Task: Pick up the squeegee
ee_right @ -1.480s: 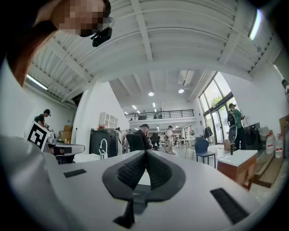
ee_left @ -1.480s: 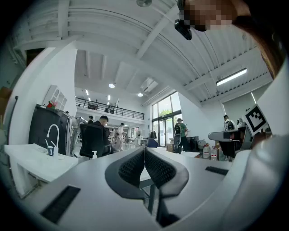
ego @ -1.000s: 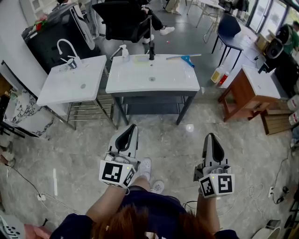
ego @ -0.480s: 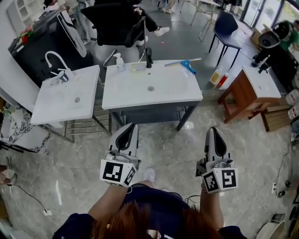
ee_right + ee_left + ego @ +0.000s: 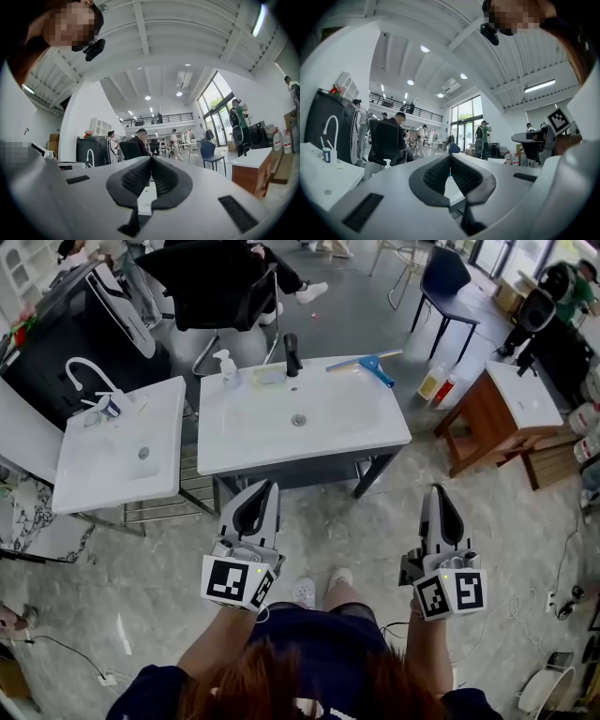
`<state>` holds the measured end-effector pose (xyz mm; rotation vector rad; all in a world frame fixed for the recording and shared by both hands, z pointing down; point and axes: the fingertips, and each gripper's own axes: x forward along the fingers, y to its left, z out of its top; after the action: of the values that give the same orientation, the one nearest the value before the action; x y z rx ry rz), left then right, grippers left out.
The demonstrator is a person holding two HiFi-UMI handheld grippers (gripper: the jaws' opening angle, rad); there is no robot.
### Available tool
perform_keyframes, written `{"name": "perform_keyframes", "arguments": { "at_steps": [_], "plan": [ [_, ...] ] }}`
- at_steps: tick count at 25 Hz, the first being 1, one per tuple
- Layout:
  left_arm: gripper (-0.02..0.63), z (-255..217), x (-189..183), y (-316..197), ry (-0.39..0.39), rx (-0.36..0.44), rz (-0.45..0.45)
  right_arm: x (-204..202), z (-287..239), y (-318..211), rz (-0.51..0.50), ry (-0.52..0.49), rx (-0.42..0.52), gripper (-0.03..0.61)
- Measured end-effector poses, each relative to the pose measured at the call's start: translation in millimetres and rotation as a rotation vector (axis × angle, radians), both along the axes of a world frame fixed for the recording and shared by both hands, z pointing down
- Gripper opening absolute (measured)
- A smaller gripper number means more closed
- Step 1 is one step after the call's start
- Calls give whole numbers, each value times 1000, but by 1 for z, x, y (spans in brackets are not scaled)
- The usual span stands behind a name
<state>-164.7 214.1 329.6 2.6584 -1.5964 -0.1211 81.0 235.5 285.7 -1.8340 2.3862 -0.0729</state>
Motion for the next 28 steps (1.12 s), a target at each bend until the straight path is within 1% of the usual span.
{"name": "perform_keyframes", "arguments": {
  "at_steps": [4,7,14,17,22,28],
  "plan": [
    [21,7,-2,-22,0,-12,-15,1,6,-26,-9,-4,-8,17],
    [20,8,-10,-38,-4,-18,-43,-3,12,-52,-31,-9,-19,16],
    [21,6,-18,-103,-17,-11,-126,-10,8,-140,-116,-25,6,16],
    [21,2,-4,-147,-15,-17,-149,0,6,-188,-147,-25,1,16],
    [21,-12,30,-223,-12,-1,-172,30,-2,-271,-186,-25,-1,16],
    [21,-9,65,-297,-11,8,-212,67,2,-351,-227,-22,-6,17]
  ]
}}
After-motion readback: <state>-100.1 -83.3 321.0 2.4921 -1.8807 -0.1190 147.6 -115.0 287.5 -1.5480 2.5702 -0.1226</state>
